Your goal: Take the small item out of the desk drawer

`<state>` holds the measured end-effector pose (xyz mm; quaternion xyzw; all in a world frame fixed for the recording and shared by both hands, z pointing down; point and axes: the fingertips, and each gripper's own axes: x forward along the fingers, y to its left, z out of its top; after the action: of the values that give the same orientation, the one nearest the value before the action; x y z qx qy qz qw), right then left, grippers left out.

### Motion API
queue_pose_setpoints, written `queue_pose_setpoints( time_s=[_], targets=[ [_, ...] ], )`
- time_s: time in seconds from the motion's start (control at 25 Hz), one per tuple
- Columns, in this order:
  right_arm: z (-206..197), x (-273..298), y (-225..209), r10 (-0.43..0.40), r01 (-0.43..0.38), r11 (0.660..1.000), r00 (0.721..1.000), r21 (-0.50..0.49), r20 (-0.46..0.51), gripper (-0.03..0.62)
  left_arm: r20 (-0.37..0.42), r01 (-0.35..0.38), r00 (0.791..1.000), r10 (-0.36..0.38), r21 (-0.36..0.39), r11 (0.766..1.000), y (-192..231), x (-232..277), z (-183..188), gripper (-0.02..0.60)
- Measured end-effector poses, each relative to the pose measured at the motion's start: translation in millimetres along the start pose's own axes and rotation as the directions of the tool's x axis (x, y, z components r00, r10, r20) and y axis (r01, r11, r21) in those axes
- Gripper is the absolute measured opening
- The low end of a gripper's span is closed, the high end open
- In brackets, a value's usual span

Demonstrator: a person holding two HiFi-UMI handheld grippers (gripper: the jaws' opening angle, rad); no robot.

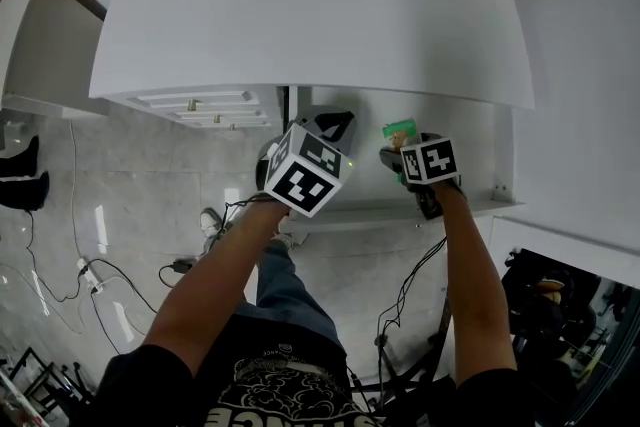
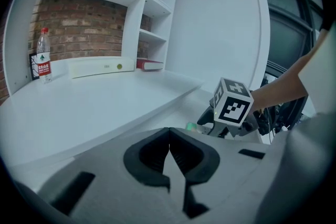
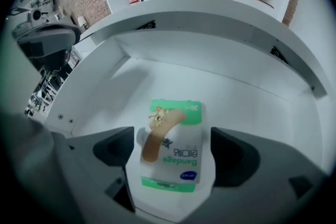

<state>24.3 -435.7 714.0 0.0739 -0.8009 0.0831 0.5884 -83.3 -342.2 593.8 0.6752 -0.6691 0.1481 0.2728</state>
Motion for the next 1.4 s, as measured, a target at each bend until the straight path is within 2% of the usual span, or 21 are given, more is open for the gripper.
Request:
queue_pose_setpoints(
  time_s=[0.12, 0.44, 0.6, 0.76, 1.04, 1.4],
  targets=[
    [-2, 3, -2, -0.015, 0.015, 1.000, 1.000, 0.008, -0.019, 0.429, -0.002, -0.007, 1.000, 0.007, 0.001, 1.000, 3, -2, -1, 0.009],
    [-1, 4, -2, -0.012, 0.012, 1.000, 1.000, 0.015, -0.018, 0.419, -0.007, -0.018, 1.000, 0.018, 0.010, 1.000, 5, -5, 0, 0.009],
    [-2, 3, -1, -0.006, 0.006, 1.000, 1.000, 0.007, -0.014, 0.356, -0.005, -0.025, 1.000, 0.025, 0.017, 1.000, 4, -10, 3, 0.009],
    [-2, -1, 1, -0.008, 0.008, 1.000, 1.000, -0.004, -0.010, 0.348, -0.004, -0.031, 1.000, 0.031, 0.031, 0.999, 2, -16, 9, 0.009],
    [15, -27, 0, -0.017, 0.016, 1.000, 0.998, 0.002, 0.057, 0.348, 0.000, -0.039, 0.999, 0.039, 0.042, 0.998, 1, -32, 20, 0.009],
    [17, -77, 3, -0.055, 0.048, 0.998, 0.989, 0.049, 0.136, 0.348, 0.032, -0.024, 0.999, 0.021, 0.077, 0.997, -18, -49, 50, 0.009]
  ],
)
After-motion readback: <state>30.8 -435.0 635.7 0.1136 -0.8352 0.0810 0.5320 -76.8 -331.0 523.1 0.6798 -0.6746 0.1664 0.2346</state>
